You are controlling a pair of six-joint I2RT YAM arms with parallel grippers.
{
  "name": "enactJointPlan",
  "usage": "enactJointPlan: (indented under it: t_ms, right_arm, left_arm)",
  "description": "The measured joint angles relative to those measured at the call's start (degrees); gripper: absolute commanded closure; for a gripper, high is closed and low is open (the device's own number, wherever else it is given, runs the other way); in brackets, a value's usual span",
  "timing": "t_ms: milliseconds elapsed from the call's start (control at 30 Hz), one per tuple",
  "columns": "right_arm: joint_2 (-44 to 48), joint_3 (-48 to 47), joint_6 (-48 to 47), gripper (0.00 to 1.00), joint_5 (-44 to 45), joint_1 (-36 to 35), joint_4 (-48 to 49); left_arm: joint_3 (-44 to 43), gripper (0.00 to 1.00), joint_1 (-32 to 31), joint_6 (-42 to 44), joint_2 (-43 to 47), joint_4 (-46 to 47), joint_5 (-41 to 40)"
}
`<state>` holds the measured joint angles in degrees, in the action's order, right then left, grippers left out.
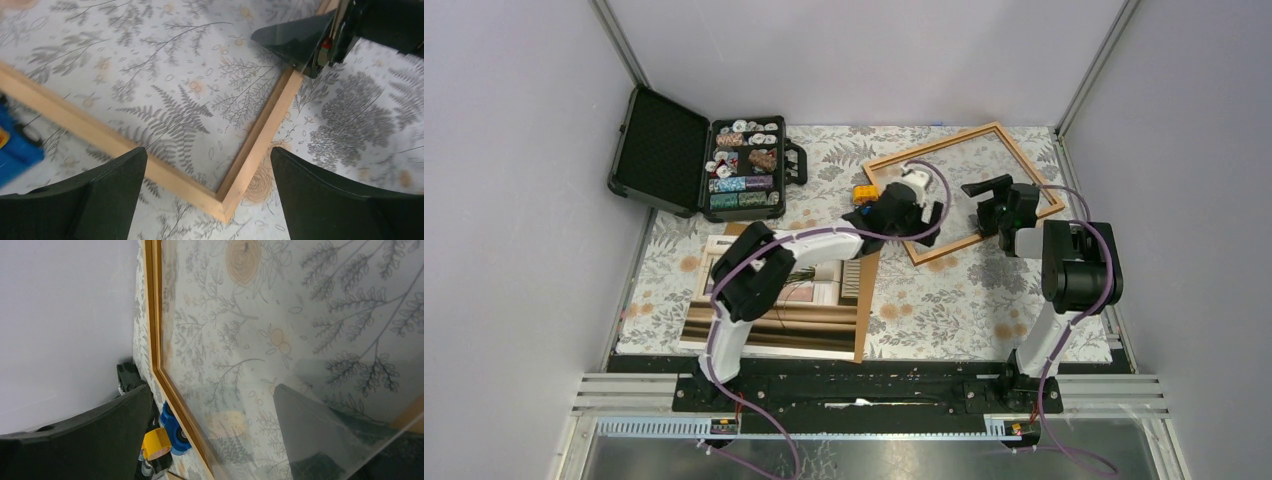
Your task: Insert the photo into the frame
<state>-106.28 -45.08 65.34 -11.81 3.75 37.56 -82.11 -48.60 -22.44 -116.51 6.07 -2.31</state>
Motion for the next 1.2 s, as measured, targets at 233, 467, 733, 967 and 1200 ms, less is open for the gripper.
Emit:
enactJointPlan:
  t_ms: [233, 467, 733, 967, 1200]
  right_arm:
    - [1.38, -0.07, -0.20, 0.00, -0.92, 0.00, -3.87]
    - [2.01, -0.02, -0.33, 0.00, -1.36, 0.00, -5.35]
    - [2.64, 0.81, -0.35, 0.00, -1.40, 0.00, -5.14]
    - [3.28, 1.53, -0.31, 0.00, -1.38, 0.00, -4.92]
    - [3.56, 1.86, -0.31, 0.00, -1.38, 0.00, -4.92]
  left_arm:
    - [-8.48, 0.02, -6.08, 11.91, -8.39, -3.17, -7.15]
    - [-13.92, 0.09, -9.38, 17.55, -12.28, -4.76, -15.32]
    - [-15.80, 0.05, -9.31, 19.39, -13.75, -6.34, -20.68]
    - [-17.22, 0.01, -9.49, 19.61, -14.97, -6.49, -21.99]
    - [-16.79, 0.01, -9.55, 19.19, -14.95, -6.14, -20.74]
